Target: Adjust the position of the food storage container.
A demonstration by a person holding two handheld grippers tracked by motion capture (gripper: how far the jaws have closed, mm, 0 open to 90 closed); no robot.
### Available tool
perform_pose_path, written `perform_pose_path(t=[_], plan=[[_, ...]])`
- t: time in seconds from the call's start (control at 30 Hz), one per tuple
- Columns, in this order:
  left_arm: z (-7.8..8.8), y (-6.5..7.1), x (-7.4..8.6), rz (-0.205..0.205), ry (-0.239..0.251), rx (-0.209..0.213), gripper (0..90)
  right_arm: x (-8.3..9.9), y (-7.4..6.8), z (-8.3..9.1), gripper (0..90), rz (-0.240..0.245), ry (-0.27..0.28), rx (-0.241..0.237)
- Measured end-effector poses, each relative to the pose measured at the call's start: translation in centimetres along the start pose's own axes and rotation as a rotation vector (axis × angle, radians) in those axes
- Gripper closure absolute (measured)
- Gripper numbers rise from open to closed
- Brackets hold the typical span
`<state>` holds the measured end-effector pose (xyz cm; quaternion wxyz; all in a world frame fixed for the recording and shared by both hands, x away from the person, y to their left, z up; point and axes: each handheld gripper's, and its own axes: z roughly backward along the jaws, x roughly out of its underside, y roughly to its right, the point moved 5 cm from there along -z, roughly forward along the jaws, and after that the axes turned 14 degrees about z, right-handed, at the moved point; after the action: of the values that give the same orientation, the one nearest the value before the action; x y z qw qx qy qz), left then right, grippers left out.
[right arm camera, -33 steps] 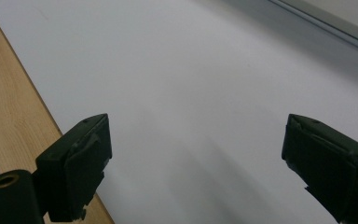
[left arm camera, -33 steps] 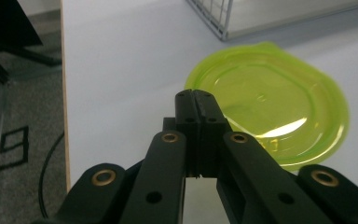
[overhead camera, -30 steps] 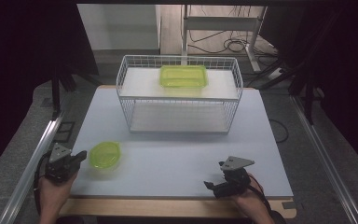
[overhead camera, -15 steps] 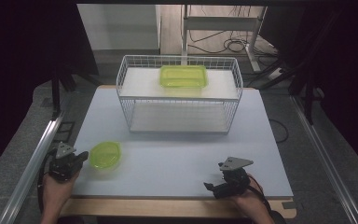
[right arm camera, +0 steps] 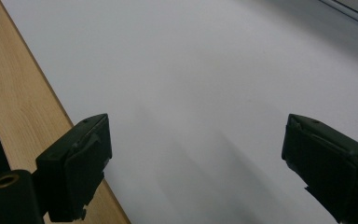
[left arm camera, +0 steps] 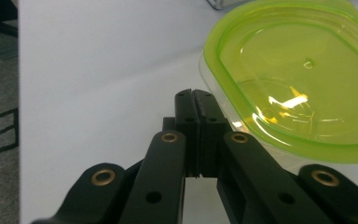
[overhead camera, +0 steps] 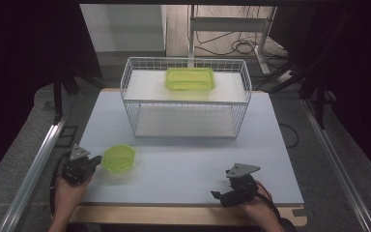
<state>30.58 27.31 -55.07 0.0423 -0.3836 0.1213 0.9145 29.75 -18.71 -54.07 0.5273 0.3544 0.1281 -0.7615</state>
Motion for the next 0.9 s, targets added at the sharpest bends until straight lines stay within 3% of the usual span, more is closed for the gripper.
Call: perform_pose_path(t=[0.23,0.53,0.9], plan=[[-1.4,0.7,0.2,-0.029,-0.045,0.016,88.9,0.1,-0.1,-0.1,8.9,0.001,-0.004,-0.002],[-2.2,1.4,0.4,-0.017,-0.058,0.094,89.0,0.1,-0.1,-0.2,9.0,0.004,-0.009,-0.006],[-4.1,4.5,-0.4,-0.102,-0.098,0.132,88.5,0.2,0.0,-0.2,9.2,-0.009,-0.009,-0.002]])
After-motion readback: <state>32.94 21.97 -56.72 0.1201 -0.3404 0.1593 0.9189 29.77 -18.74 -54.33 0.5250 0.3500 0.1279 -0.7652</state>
